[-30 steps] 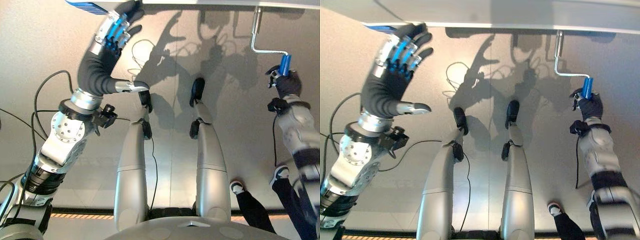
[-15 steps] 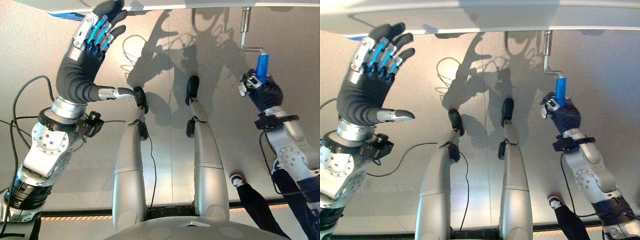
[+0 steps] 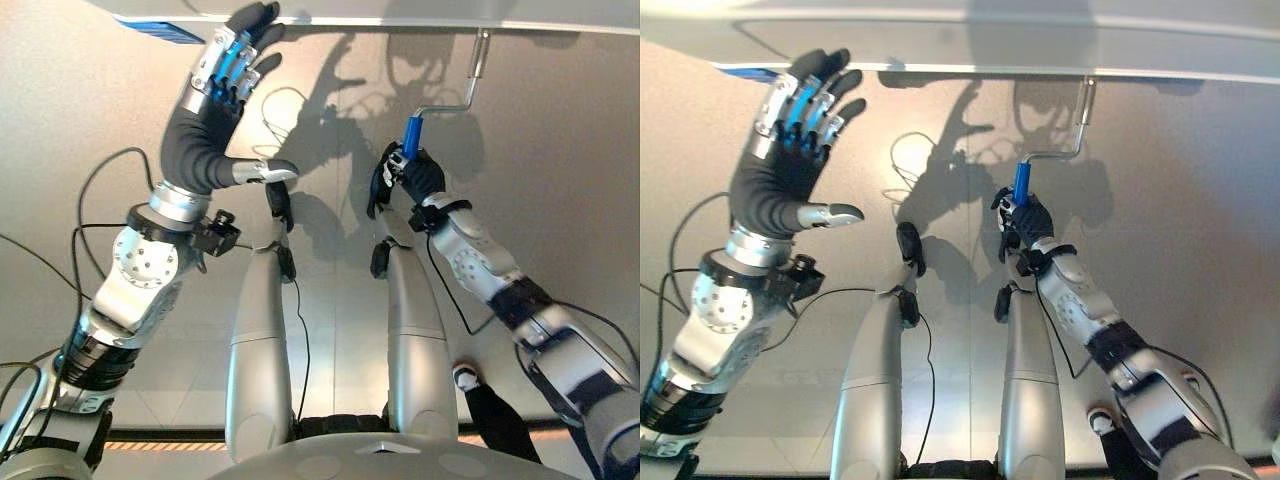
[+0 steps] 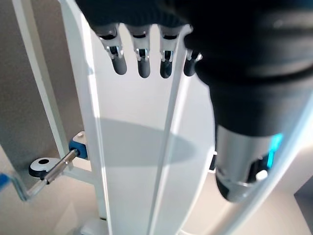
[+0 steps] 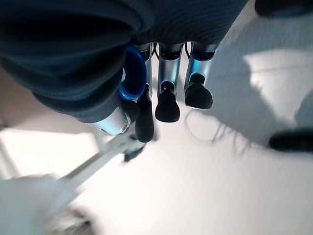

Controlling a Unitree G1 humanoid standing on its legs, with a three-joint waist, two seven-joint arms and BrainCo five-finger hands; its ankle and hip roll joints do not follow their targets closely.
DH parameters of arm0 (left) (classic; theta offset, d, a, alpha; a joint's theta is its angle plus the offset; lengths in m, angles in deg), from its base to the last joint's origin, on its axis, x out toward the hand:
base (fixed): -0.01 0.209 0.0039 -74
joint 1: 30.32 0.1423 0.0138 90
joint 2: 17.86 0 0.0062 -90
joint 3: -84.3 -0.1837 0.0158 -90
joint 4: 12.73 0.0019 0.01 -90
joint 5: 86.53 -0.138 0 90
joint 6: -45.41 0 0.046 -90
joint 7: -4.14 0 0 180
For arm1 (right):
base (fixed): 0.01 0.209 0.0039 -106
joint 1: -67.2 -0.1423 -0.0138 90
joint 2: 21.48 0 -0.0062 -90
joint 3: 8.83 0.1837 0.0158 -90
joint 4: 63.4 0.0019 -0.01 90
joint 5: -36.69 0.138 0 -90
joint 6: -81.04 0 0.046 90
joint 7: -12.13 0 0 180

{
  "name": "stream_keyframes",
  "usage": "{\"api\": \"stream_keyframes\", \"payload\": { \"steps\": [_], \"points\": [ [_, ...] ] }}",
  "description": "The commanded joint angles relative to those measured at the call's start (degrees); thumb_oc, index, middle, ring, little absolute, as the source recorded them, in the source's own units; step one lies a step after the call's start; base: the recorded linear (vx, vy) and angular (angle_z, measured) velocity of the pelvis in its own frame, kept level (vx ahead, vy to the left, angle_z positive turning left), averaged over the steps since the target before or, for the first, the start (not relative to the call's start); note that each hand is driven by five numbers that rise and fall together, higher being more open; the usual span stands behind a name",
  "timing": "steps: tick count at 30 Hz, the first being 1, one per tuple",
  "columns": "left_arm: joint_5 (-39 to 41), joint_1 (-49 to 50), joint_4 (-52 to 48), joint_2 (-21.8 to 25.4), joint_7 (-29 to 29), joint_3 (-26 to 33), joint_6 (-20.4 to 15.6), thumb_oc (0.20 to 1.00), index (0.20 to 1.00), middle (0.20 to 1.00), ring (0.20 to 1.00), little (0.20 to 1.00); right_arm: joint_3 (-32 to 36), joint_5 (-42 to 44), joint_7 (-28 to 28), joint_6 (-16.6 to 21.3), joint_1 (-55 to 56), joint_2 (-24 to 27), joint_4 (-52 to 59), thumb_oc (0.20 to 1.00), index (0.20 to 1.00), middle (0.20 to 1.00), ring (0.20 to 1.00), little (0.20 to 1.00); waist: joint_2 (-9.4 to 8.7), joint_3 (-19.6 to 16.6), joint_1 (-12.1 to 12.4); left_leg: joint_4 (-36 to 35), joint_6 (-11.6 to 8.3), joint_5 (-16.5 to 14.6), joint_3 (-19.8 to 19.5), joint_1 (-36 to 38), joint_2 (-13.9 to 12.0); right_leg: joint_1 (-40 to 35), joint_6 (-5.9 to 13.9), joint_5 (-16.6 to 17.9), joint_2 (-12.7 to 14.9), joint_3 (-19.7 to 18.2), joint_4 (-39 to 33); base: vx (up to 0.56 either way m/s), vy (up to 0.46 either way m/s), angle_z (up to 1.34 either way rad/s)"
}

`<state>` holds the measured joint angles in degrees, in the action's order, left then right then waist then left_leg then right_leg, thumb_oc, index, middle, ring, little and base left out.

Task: Raise the hospital bed

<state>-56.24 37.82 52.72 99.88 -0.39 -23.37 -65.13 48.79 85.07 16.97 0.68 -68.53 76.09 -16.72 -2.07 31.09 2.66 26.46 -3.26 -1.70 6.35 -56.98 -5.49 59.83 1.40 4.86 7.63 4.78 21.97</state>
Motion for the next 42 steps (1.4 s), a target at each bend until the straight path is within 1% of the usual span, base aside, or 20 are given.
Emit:
{"api": "stream_keyframes", "payload": {
  "steps": [1,6,7,9,13,19,20,21,22,25,30,32,33,34,35,36,37,38,41,42],
  "points": [
    [1.3,-0.3,-6.6,-0.8,0.1,-1.2,-3.0,1.0,1.0,1.0,1.0,1.0,-5.3,-8.5,0.0,-0.6,-3.3,-7.2,0.9,0.2,0.2,0.2,0.2,0.2,3.46,-1.3,2.2,-3.6,0.14,-0.3,-1.7,0.6,1.5,-3.0,4.6,-5.2,1.6,2.5,1.5,0.0,0.018,0.04],
    [1.8,-1.7,-7.0,-0.6,0.2,-2.5,-2.7,1.0,1.0,1.0,1.0,1.0,-0.5,-8.8,2.6,-0.7,-5.0,-7.4,-9.4,0.2,0.2,0.2,0.2,0.2,3.48,-1.3,2.2,-3.7,0.11,-0.4,-1.6,1.1,1.6,-3.6,4.56,-5.2,1.5,2.4,1.1,0.0,0.004,0.01],
    [1.9,-2.2,-7.1,-0.5,0.2,-2.8,-2.7,1.0,1.0,1.0,1.0,1.0,2.3,-8.0,3.9,-0.7,-5.0,-7.0,-14.1,0.2,0.2,0.2,0.2,0.2,3.54,-1.3,2.0,-3.7,0.1,-0.5,-1.7,1.2,1.7,-3.9,4.61,-5.1,1.5,2.4,0.9,0.0,0.0,0.0],
    [2.0,-2.7,-7.0,-0.3,0.2,-3.2,-2.7,1.0,1.0,1.0,1.0,1.0,4.0,-9.0,4.3,-1.1,-5.3,-6.1,-17.9,0.2,0.2,0.2,0.2,0.2,3.52,-1.3,1.9,-3.8,0.12,-0.5,-1.7,1.3,1.7,-4.1,4.63,-5.1,1.5,2.4,0.7,0.0,0.0,0.0],
    [1.9,-3.3,-6.7,-0.2,0.3,-3.8,-2.6,1.0,1.0,1.0,1.0,1.0,6.7,-9.5,5.2,-1.3,-4.6,-4.2,-22.8,0.2,0.2,0.2,0.2,0.2,3.51,-1.3,1.5,-3.8,0.14,-0.6,-1.6,1.4,1.7,-4.1,4.61,-5.0,1.5,2.3,0.4,0.0,0.0,0.0],
    [1.3,-3.0,-5.8,0.3,-0.4,-3.7,-2.7,1.0,1.0,1.0,1.0,1.0,10.2,-9.5,7.3,-0.8,-2.1,-1.4,-24.9,0.216,0.216,0.216,0.216,0.216,3.42,-1.3,0.6,-3.7,0.18,-0.7,-1.4,2.2,1.7,-4.7,4.61,-5.0,1.3,2.1,0.2,0.0,0.0,0.0],
    [1.3,-3.1,-5.4,0.3,-0.4,-3.9,-2.8,1.0,1.0,1.0,1.0,1.0,10.5,-9.7,7.3,-0.8,-1.7,-1.3,-25.2,0.576,0.576,0.576,0.576,0.576,3.47,-1.3,0.6,-3.7,0.19,-0.7,-1.4,2.4,1.7,-5.0,4.6,-5.0,1.3,2.1,0.2,0.0,0.0,0.0],
    [1.1,-3.1,-5.0,0.4,-0.3,-3.9,-2.8,1.0,1.0,1.0,1.0,1.0,11.0,-9.8,7.8,-0.7,-1.5,-0.8,-25.4,0.906,0.906,0.906,0.906,0.906,3.52,-1.3,0.4,-3.7,0.2,-0.6,-1.4,2.6,1.7,-5.2,4.59,-5.0,1.3,2.1,0.1,0.0,0.0,0.0],
    [0.8,-2.9,-4.4,0.7,-0.4,-3.9,-2.8,1.0,1.0,1.0,1.0,1.0,11.5,-10.0,8.1,-0.6,-0.7,-0.5,-25.3,1.0,1.0,1.0,1.0,1.0,3.57,-1.3,0.4,-3.8,0.21,-0.6,-1.3,3.0,1.7,-5.6,4.62,-5.0,1.3,2.1,0.0,0.0,0.0,0.0],
    [0.5,-0.8,0.7,1.0,-0.2,-4.2,-2.6,1.0,1.0,1.0,1.0,1.0,12.1,-10.8,7.8,-0.2,1.7,0.6,-24.7,1.0,1.0,1.0,1.0,1.0,3.78,-1.3,0.3,-4.3,0.25,-0.3,-1.2,4.7,2.0,-7.3,4.66,-4.9,1.3,2.3,-0.2,0.0,0.0,0.0],
    [-0.8,5.6,16.3,0.0,0.8,-5.4,-1.1,1.0,1.0,1.0,1.0,1.0,14.5,-11.2,6.8,0.4,6.9,1.8,-23.7,1.0,1.0,1.0,1.0,1.0,3.99,-1.3,-0.1,-6.2,0.15,0.7,-1.1,10.0,2.1,-12.4,4.89,-4.6,1.7,2.6,-1.3,0.0,0.0,0.0],
    [-2.0,7.6,24.9,-2.0,1.8,-6.6,-0.3,1.0,1.0,1.0,1.0,1.0,15.8,-11.6,6.5,0.5,9.2,2.0,-23.7,1.0,1.0,1.0,1.0,1.0,4.02,-1.3,-0.2,-7.5,0.11,1.1,-1.1,13.2,2.2,-15.5,5.04,-4.5,1.7,2.6,-2.1,-0.04,0.005,-0.02],
    [-2.7,8.1,28.2,-2.8,1.9,-6.4,-0.3,1.0,1.0,1.0,1.0,1.0,16.5,-11.7,6.4,0.7,10.2,2.0,-23.5,1.0,1.0,1.0,1.0,1.0,3.94,-1.3,-0.4,-8.4,0.57,3.2,-0.5,13.6,2.3,-16.1,4.56,-2.7,1.9,3.2,-3.1,0.0,0.0,0.0],
    [-2.6,9.1,32.9,-4.9,2.1,-6.7,0.1,1.0,1.0,1.0,1.0,1.0,17.1,-12.1,6.2,0.7,12.0,1.8,-23.9,1.0,1.0,1.0,1.0,1.0,4.05,-1.3,-0.4,-8.9,0.06,1.6,-1.3,16.8,2.4,-19.1,5.24,-4.3,1.9,2.9,-3.1,-0.06,0.008,0.01],
    [-3.7,9.7,37.1,-6.0,2.2,-6.4,0.3,1.0,1.0,1.0,1.0,1.0,17.9,-12.4,6.2,0.9,13.1,1.5,-24.1,1.0,1.0,1.0,1.0,1.0,3.88,-1.3,-0.5,-9.6,0.49,3.4,-0.8,17.5,2.4,-20.1,4.74,-2.7,2.0,3.4,-4.2,0.0,0.0,0.0],
    [-5.4,10.5,41.7,-7.7,2.1,-5.9,0.5,1.0,1.0,1.0,1.0,1.0,18.8,-13.1,5.9,0.9,14.8,1.2,-24.6,1.0,1.0,1.0,1.0,1.0,3.77,-1.3,-0.7,-10.5,0.47,3.5,-0.9,20.2,2.5,-22.9,4.9,-2.6,1.9,3.2,-5.1,-0.05,0.027,0.01],
    [-5.4,10.5,41.8,-7.7,2.1,-6.0,0.4,1.0,1.0,1.0,1.0,1.0,18.8,-13.1,5.9,0.9,14.9,1.2,-24.6,1.0,1.0,1.0,1.0,1.0,3.81,-1.3,-0.7,-10.7,0.46,3.6,-0.9,20.4,2.5,-23.1,4.91,-2.6,1.9,3.2,-5.2,0.06,0.008,0.02],
    [-5.8,11.2,47.4,-9.9,2.3,-5.0,0.5,1.0,1.0,1.0,1.0,1.0,20.1,-13.6,5.7,1.2,17.7,1.1,-24.7,1.0,1.0,1.0,1.0,1.0,3.49,-1.3,-0.7,-11.7,0.41,3.6,-1.1,24.5,2.4,-27.1,5.14,-2.6,2.0,3.6,-6.2,0.07,-0.017,0.03],
    [-9.7,12.9,54.8,-12.7,2.2,-4.5,0.9,1.0,1.0,1.0,1.0,1.0,22.2,-15.5,5.6,1.7,22.2,0.7,-24.9,1.0,1.0,1.0,1.0,1.0,3.25,-1.3,-0.9,-13.5,0.28,3.6,-1.4,30.7,2.5,-33.9,5.46,-2.6,1.9,3.9,-8.2,0.08,0.0,0.01],
    [-10.8,13.3,57.3,-13.5,2.3,-4.7,1.1,1.0,1.0,1.0,1.0,1.0,22.6,-15.8,5.3,1.8,23.6,0.5,-25.2,1.0,1.0,1.0,1.0,1.0,3.02,-2.1,-1.1,-13.8,0.19,3.6,-1.5,32.4,2.5,-36.0,5.68,-2.7,1.9,4.1,-9.0,0.11,0.012,0.03]
  ]
}}
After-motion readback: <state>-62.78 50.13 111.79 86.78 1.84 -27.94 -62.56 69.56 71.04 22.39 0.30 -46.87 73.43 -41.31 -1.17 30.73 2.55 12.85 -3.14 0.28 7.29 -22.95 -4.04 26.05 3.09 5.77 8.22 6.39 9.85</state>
